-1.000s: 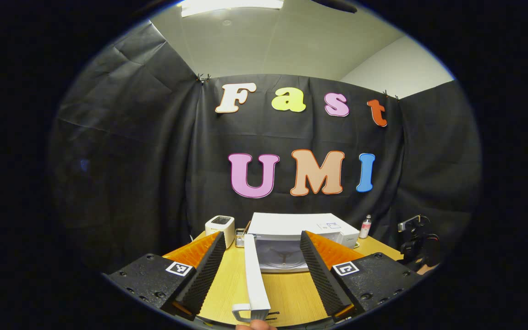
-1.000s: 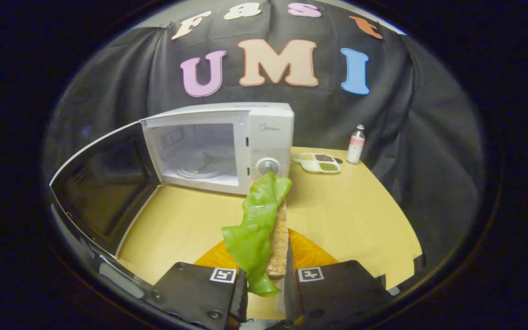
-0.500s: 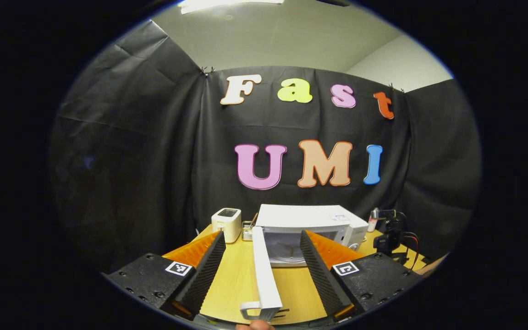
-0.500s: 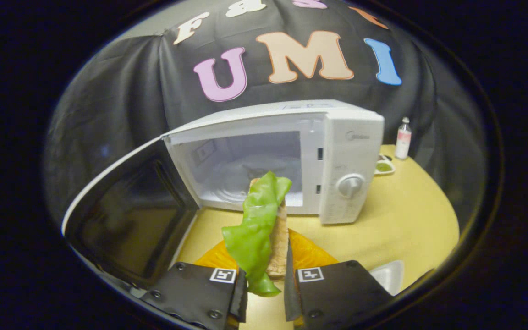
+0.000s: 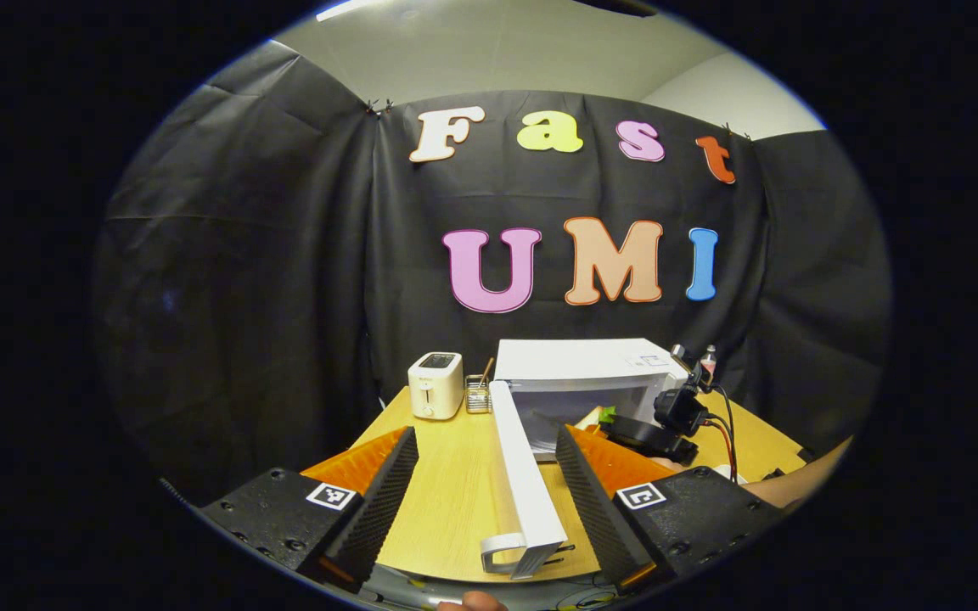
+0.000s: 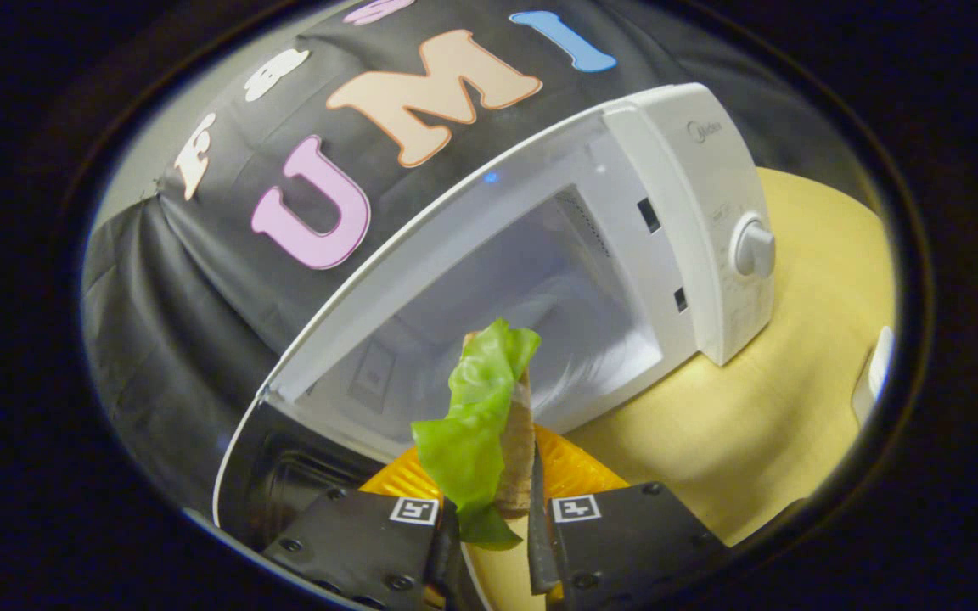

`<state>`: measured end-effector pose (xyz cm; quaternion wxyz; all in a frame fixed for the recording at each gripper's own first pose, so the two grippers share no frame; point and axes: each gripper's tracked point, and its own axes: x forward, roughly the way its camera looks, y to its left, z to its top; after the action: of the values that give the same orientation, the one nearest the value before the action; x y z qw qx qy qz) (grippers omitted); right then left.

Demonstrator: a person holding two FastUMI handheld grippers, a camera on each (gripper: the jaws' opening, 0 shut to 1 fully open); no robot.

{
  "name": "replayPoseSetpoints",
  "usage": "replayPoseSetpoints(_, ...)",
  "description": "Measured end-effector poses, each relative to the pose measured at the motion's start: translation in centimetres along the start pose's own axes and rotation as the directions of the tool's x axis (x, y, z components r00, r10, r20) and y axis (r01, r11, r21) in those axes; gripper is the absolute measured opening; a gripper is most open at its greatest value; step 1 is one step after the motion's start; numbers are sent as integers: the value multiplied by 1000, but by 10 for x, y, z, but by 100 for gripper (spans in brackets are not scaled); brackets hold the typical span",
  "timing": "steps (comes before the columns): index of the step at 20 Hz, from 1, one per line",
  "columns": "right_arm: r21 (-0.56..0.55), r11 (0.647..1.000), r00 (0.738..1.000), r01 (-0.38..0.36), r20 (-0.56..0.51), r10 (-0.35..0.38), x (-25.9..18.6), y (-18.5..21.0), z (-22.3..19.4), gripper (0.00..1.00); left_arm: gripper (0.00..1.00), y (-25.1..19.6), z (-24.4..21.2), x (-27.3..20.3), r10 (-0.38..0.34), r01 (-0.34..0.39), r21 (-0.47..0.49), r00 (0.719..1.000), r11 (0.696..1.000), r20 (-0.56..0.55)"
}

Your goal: Open the microwave oven with the left hand, put the food in, and close the microwave oven.

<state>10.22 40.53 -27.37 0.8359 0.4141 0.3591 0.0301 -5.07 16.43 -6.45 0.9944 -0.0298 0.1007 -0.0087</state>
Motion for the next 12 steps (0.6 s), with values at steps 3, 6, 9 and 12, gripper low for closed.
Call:
replayPoseSetpoints(3,118,993,1000,17,24,-20,25,8,8,34,95,2,-2,4,-1,0,-22,1000,1000,-5)
replayPoseSetpoints(6,190,981,995,45,76,-61,50,8,20,34,96,4,-7,5,10,-11,-48,1000,999,-29)
replayPoseSetpoints(9,210,977,992,35,107,-59,65,13,25,34,96,4,-9,5,9,-10,-25,999,1000,-40)
replayPoseSetpoints(12,260,964,983,60,154,-102,80,6,36,34,96,6,-13,5,12,-14,-34,998,999,-56)
